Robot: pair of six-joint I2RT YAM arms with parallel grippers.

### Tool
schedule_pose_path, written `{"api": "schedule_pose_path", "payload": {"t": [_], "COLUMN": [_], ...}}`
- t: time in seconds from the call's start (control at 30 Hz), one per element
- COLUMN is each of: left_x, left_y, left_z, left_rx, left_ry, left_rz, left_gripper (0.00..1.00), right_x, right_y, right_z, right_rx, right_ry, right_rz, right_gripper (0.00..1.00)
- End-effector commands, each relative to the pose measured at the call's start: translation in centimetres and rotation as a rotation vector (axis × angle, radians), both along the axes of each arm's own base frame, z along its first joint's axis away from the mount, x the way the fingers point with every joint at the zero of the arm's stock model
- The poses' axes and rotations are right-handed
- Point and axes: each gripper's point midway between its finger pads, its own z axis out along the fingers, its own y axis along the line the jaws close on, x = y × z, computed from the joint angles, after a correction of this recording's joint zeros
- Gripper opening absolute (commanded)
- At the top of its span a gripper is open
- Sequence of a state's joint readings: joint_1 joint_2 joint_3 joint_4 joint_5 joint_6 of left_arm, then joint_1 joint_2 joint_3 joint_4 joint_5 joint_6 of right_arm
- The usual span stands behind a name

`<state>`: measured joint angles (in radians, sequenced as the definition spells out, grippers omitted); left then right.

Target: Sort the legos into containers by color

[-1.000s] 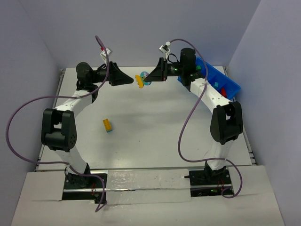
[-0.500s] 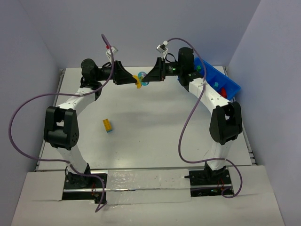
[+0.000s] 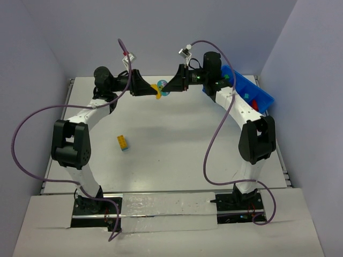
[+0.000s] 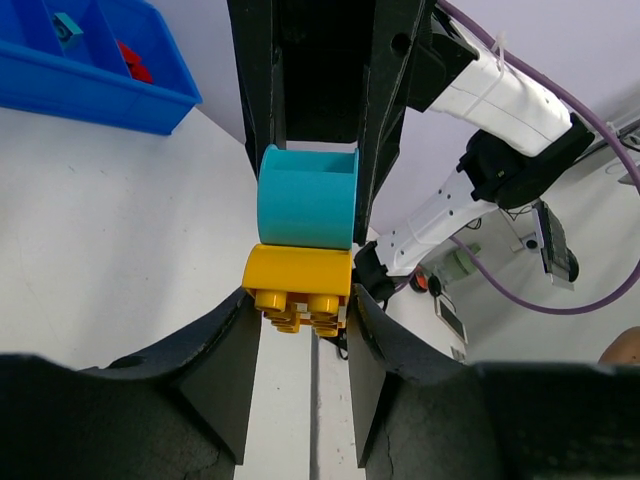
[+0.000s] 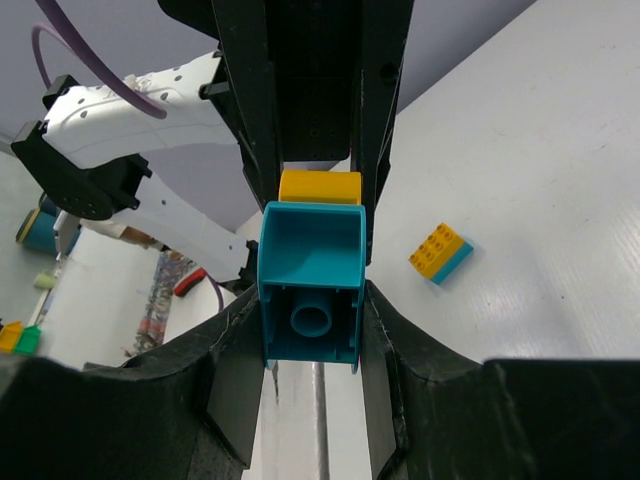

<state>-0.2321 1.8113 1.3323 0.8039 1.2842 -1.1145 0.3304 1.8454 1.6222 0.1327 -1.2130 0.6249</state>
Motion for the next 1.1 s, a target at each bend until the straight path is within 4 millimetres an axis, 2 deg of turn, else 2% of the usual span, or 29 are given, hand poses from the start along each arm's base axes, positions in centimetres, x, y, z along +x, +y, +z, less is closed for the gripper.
{"api": "schedule_pose_path", "payload": {"t": [0.0,0.07,0.13,0.17,0.23,0.33,0.4,0.43,0.47,0.5,0.57,0.63,0.7,0.8,0.9,1.07], "left_x": [0.4,0.4,0.7,1.2,1.6,2.9,3.0,2.9,3.4,3.3,3.7,3.8,3.7,3.6,3.7,4.4], "left_y": [1.5,2.3,3.0,3.1,3.4,3.1,3.0,2.3,2.4,2.1,1.6,1.1,0.1,-0.9,-1.6,-1.7], "left_z": [0.8,0.5,0.0,-0.3,-1.6,-2.1,-2.8,-3.0,-3.0,-3.1,-2.9,-2.9,-3.0,-3.2,-3.5,-3.4], "left_rx": [-0.007,0.0,0.027,0.044,0.136,0.265,0.359,0.379,0.413,0.42,0.461,0.492,0.511,0.515,0.511,0.531], "left_ry": [-0.055,-0.058,-0.081,-0.095,-0.143,-0.242,-0.316,-0.334,-0.368,-0.376,-0.443,-0.48,-0.543,-0.55,-0.54,-0.554], "left_rz": [0.036,0.062,0.097,0.13,0.187,0.285,0.312,0.318,0.358,0.358,0.405,0.433,0.43,0.427,0.421,0.436], "left_gripper": [0.0,0.0,0.0,0.0,0.0,0.0,0.0,0.0,0.0,0.0,0.0,0.0,0.0,0.0,0.0,0.0], "right_x": [2.4,3.8,4.6,5.2,5.8,6.0,6.3,6.0,6.0,5.8,5.6,5.0,4.8,5.2,6.8,10.1], "right_y": [-3.9,-7.1,-9.4,-11.9,-15.4,-21.3,-25.7,-27.2,-29.8,-30.7,-36.2,-40.0,-42.6,-44.5,-44.8,-43.8], "right_z": [2.0,2.0,2.2,1.7,1.4,-0.5,-2.3,-3.3,-4.3,-5.0,-7.3,-8.8,-10.0,-11.0,-11.4,-12.6], "right_rx": [-0.01,-0.041,-0.064,-0.088,-0.139,-0.239,-0.339,-0.377,-0.434,-0.472,-0.633,-0.728,-0.787,-0.836,-0.853,-0.938], "right_ry": [-0.071,-0.074,-0.112,-0.08,-0.114,-0.076,-0.084,-0.055,-0.064,-0.041,0.0,0.048,0.092,0.116,0.119,0.075], "right_rz": [-0.116,-0.194,-0.253,-0.311,-0.403,-0.556,-0.689,-0.723,-0.776,-0.808,-0.948,-1.036,-1.109,-1.179,-1.203,-1.205], "right_gripper": [0.0,0.0,0.0,0.0,0.0,0.0,0.0,0.0,0.0,0.0,0.0,0.0,0.0,0.0,0.0,0.0]}}
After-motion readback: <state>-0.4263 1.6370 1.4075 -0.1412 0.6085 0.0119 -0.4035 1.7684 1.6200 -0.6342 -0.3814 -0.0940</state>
